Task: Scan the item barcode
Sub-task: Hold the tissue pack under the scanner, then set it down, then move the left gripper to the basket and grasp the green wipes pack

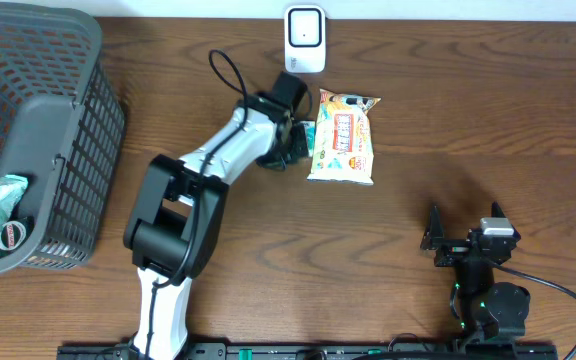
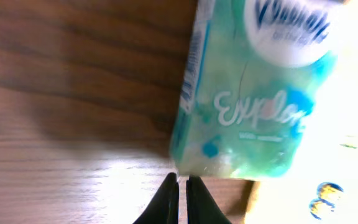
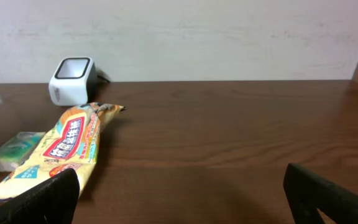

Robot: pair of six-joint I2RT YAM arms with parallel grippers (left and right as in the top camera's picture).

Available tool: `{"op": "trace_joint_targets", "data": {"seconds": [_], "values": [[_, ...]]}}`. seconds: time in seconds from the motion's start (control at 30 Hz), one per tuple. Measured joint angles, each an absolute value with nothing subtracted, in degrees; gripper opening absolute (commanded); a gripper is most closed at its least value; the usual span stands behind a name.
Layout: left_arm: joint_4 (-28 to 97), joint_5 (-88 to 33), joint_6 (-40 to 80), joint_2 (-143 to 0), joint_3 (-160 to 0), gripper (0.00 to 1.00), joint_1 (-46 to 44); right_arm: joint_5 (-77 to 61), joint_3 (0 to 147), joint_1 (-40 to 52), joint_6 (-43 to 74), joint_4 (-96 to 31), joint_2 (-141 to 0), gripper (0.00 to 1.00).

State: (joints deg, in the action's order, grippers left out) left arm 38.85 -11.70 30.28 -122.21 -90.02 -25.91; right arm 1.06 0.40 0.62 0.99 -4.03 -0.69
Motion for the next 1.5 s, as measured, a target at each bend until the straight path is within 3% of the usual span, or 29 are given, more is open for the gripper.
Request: {"op": "trace_joint_targets", "data": {"seconds": [0.13, 0.33, 0.43, 0.7, 0.97, 1.23, 1.5], "values": [[44.5, -11.6, 27.5, -118.6, -95.2, 0.13, -24.1, 1.1, 0.4, 0.6, 1.0, -4.0, -0.7, 0.99], [46.5, -11.6, 23.1, -104.2, -102.5, 0.4, -19.6, 1.1, 0.4, 0.6, 1.0, -4.0, -0.7, 0.99], [46.5, -9.6, 20.9, -95.7, -104.3, 0.59, -14.7, 1.1, 0.4, 0.6, 1.0, -4.1, -0.7, 0.99], [48.4, 0.1, 19.4, -80.2, -104.9, 0.63, 7.0, 1.1, 0.4, 0.6, 1.0, -4.1, -0.7, 0.99], [58.2, 10.2, 23.4, -81.7, -104.2, 0.74, 25.8, 1.1, 0.4, 0.6, 1.0, -4.1, -0.7, 0.99], [68.5, 17.6, 37.8, -93.4, -101.8, 0.83, 33.7, 1.1, 0.4, 0.6, 1.0, -4.1, -0.7, 0.99], [70.4, 19.8, 45.7, -104.5, -101.6, 0.87, 35.8, 1.1, 0.4, 0.6, 1.0, -4.1, -0.7, 0.99]]}}
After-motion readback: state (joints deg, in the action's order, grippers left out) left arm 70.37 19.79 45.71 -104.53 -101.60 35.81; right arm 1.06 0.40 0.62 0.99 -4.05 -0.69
